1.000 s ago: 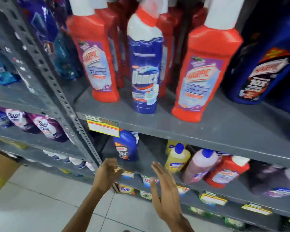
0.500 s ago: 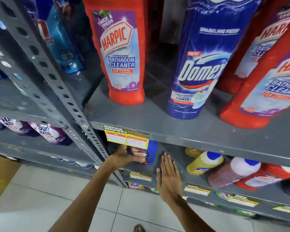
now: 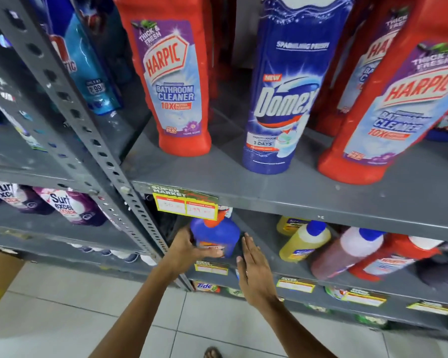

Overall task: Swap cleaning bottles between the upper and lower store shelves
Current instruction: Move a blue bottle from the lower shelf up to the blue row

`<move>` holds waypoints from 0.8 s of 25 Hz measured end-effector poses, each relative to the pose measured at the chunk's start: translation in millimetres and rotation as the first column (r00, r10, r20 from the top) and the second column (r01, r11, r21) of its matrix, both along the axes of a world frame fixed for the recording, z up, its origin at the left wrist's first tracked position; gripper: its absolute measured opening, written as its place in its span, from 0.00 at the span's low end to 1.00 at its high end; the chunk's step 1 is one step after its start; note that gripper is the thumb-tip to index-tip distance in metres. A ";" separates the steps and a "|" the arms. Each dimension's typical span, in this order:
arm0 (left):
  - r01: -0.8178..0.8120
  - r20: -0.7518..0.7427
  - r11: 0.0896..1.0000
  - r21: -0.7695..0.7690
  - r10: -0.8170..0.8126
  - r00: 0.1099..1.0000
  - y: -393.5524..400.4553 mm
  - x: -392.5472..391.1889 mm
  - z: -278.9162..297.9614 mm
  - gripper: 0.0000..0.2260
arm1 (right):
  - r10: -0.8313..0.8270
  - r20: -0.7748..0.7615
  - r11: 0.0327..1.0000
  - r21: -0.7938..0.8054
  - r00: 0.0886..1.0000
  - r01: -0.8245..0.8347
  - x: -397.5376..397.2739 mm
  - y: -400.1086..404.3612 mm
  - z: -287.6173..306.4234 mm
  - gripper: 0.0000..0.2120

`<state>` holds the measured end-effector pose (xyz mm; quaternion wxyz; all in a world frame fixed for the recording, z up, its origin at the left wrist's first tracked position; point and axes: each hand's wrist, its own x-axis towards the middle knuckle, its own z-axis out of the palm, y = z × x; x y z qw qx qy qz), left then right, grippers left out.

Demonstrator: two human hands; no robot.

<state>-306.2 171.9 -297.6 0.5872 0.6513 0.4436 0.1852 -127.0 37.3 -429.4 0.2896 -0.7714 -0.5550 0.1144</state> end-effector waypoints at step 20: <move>0.067 0.378 0.867 0.494 -0.284 0.881 -208.3 208.5 295.7 0.29 | -0.301 0.179 0.788 0.600 0.937 0.139 248.1 -206.5 300.1 0.20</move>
